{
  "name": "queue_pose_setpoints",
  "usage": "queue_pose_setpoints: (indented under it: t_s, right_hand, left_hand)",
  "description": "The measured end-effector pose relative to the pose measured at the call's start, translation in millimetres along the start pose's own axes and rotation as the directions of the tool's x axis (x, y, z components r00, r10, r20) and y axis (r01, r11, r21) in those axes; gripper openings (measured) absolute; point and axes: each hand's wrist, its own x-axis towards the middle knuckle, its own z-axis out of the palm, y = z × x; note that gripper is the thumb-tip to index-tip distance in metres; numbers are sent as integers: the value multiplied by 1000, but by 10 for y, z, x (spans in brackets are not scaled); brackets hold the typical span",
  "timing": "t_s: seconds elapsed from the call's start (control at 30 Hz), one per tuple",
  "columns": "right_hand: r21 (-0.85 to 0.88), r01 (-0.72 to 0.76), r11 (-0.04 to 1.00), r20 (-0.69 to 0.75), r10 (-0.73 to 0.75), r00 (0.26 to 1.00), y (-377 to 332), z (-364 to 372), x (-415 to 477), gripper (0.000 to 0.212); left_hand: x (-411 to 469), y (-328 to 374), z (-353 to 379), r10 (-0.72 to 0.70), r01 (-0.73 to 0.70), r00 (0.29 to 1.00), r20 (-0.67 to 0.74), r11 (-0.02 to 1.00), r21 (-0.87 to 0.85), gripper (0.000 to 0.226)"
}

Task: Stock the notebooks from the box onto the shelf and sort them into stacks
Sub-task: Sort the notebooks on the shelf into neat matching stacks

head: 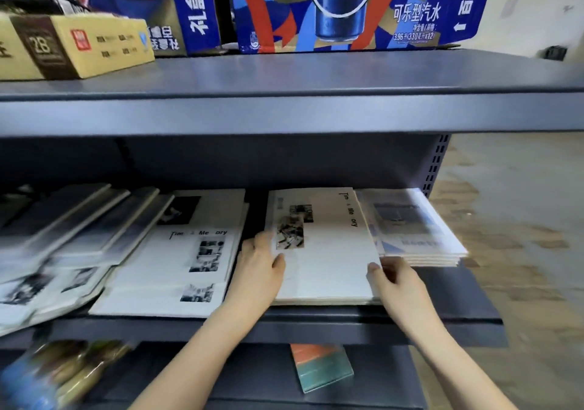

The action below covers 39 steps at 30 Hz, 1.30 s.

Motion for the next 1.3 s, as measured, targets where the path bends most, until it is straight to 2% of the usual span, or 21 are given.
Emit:
queue_pose_setpoints:
  t_s: [0.1, 0.17, 0.23, 0.33, 0.4, 0.53, 0.77, 0.9, 0.97, 1.07, 1.23, 1.3]
  right_hand:
    - [33, -58, 998, 14, 57, 998, -109, 131, -34, 23]
    - [54, -103, 993, 10, 103, 995, -153, 155, -38, 23]
    - [177, -177, 968, 43, 172, 984, -210, 156, -63, 18]
    - [428, -333, 840, 172, 286, 943, -282, 127, -124, 9]
    - [472, -382, 795, 231, 306, 924, -303, 100, -146, 15]
    - [462, -404, 789, 269, 310, 912, -367, 65, -208, 12]
    - [492, -405, 771, 310, 280, 908, -434, 159, -329, 16]
    - [506, -351, 788, 331, 198, 923, -560, 229, -395, 18]
    - [520, -328, 789, 338, 163, 927, -641, 307, -403, 18]
    - [552, -321, 770, 361, 127, 924, -795, 516, -379, 20]
    - [563, -321, 761, 391, 97, 915, -1013, 1029, -290, 45]
    - [554, -320, 769, 402, 90, 911, -1090, 1204, -286, 40]
  left_hand:
    - [1, -102, -56, -109, 119, 992, 61, 975, -188, 53]
    - [2, -148, -82, -166, 190, 980, 109, 944, -269, 57]
    - [-11, -219, -72, -192, 244, 966, 174, 898, -365, 57]
    - [-92, -276, -49, -162, 331, 928, 337, 775, -538, 64]
    - [-137, -276, -81, -135, 370, 905, 404, 718, -590, 62]
    - [-166, -290, -149, -98, 395, 893, 440, 642, -657, 52]
    - [-274, -429, -317, -58, 313, 924, 377, 679, -664, 45]
    - [-306, -545, -450, -60, 334, 920, 388, 639, -693, 37]
    - [-301, -612, -570, -71, 339, 922, 381, 623, -705, 41]
    - [-256, -737, -826, -137, 341, 934, 331, 616, -710, 55]
    - [-230, -993, -1225, -235, 326, 944, 231, 573, -752, 37]
    - [-220, -1095, -1348, -269, 350, 934, 235, 566, -746, 43]
